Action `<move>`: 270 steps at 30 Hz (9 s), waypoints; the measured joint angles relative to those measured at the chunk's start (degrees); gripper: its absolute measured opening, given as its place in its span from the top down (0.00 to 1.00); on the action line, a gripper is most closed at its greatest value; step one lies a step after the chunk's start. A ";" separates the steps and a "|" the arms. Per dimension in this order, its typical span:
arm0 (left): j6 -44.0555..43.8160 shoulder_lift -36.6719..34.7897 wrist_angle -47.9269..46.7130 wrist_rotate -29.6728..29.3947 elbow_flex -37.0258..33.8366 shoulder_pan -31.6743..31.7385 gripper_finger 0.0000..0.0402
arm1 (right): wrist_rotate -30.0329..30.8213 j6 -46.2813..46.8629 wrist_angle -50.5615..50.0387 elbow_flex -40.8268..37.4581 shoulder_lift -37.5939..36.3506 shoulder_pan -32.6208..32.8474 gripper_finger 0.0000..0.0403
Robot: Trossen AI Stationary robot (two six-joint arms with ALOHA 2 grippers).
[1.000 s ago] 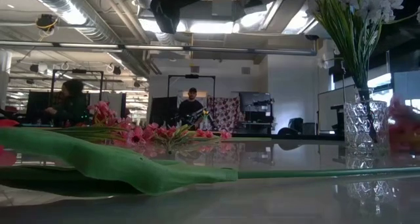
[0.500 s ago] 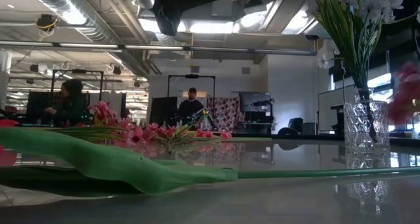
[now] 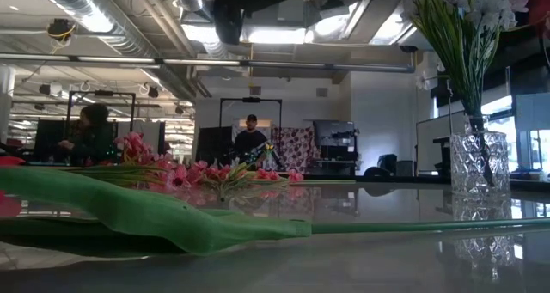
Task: Sort flowers into vase by color
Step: Put the right pink flowers into the violet vase
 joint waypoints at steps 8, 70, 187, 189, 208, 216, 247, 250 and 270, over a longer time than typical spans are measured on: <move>-2.89 0.00 1.86 -0.01 -0.02 3.10 0.63 | 1.12 -31.03 2.20 9.04 0.19 0.27 0.98; -3.83 0.00 2.15 0.66 -0.02 1.48 0.63 | 16.73 -37.83 10.94 22.20 -9.15 -0.06 0.99; -43.16 -12.13 -58.94 -2.83 0.07 18.20 0.63 | 24.02 -2.38 -27.47 20.06 1.77 14.52 0.41; -46.41 -9.83 -60.49 -0.61 0.05 20.50 0.63 | 25.09 -0.95 -29.80 20.06 0.33 14.50 0.41; -56.48 0.53 -64.99 0.27 0.28 30.43 0.64 | 30.01 1.08 -35.69 20.08 -6.62 14.50 0.41; -57.13 0.66 -66.59 -0.60 0.13 29.76 0.95 | 35.18 1.02 -36.52 24.96 -8.53 14.50 0.41; -1.57 -33.53 -21.84 3.70 6.49 21.25 1.00 | 73.60 -33.45 -16.05 51.27 0.10 14.50 0.41; 1.06 -33.48 -16.59 7.78 6.49 21.86 1.00 | 74.25 -33.46 -15.15 51.25 3.10 14.50 0.41; 9.96 -32.92 1.14 32.23 6.49 22.38 1.00 | 35.05 -56.73 24.64 51.20 22.68 -26.55 0.41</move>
